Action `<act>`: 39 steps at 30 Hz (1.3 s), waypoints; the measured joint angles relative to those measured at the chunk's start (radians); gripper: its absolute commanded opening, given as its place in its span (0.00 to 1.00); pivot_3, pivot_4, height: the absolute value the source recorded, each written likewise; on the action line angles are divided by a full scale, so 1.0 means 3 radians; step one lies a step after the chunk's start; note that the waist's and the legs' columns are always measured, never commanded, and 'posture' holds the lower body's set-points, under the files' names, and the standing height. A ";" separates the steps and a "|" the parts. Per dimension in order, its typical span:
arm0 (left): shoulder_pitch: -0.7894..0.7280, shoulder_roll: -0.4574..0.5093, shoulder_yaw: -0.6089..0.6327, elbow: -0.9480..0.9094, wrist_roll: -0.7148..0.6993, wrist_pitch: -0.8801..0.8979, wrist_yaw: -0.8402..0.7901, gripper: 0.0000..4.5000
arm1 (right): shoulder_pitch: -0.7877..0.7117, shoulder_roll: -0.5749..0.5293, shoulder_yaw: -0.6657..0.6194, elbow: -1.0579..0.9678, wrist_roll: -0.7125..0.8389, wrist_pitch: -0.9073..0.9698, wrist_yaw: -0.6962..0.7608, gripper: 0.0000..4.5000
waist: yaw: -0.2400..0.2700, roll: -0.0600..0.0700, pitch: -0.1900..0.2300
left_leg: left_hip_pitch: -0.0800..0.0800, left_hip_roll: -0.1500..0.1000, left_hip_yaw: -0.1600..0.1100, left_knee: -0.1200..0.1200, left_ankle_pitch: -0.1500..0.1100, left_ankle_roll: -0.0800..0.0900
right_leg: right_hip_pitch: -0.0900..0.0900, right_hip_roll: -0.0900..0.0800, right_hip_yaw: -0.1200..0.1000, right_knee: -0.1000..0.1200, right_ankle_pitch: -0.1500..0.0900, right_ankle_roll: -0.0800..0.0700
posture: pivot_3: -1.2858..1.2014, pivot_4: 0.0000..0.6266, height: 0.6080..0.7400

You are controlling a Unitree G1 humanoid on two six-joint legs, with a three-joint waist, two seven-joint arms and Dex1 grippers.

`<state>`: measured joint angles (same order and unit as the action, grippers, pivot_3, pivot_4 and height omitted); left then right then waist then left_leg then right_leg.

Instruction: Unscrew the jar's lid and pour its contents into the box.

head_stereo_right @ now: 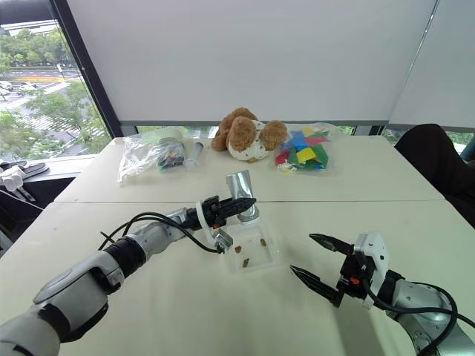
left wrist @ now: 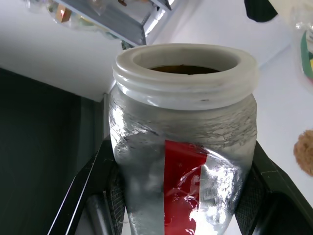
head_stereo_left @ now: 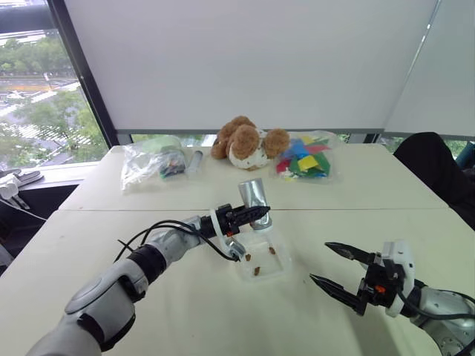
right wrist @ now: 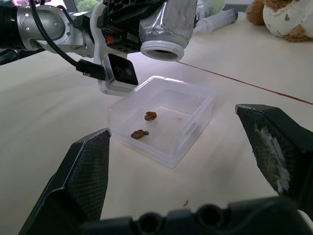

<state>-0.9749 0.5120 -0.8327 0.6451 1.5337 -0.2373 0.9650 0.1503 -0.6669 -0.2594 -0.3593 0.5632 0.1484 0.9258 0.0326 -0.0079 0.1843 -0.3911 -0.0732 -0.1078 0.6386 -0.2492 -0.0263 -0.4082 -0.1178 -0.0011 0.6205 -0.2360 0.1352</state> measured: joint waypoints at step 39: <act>0.3212 -0.0108 0.3935 -0.1730 -0.6854 0.0598 -0.4323 0.47 | -0.0832 0.0357 0.0431 0.0418 0.0247 -0.0355 0.0711 0.99 | -0.0068 0.0001 -0.0006 | 0.0005 0.0005 -0.0010 0.0028 -0.0006 0.0007 | 0.0010 -0.0003 0.0004 0.0017 0.0000 -0.0009 | 0.52 0.24 1.00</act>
<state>-0.0113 0.4797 0.3478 0.1261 -0.5225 -0.0579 -0.3320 -0.0994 -0.5597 -0.1302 -0.2338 0.6374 0.0419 1.1393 0.0123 -0.0076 0.1825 -0.3896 -0.0718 -0.1106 0.6471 -0.2509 -0.0241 -0.4051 -0.1188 0.0002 0.6255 -0.2358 0.1325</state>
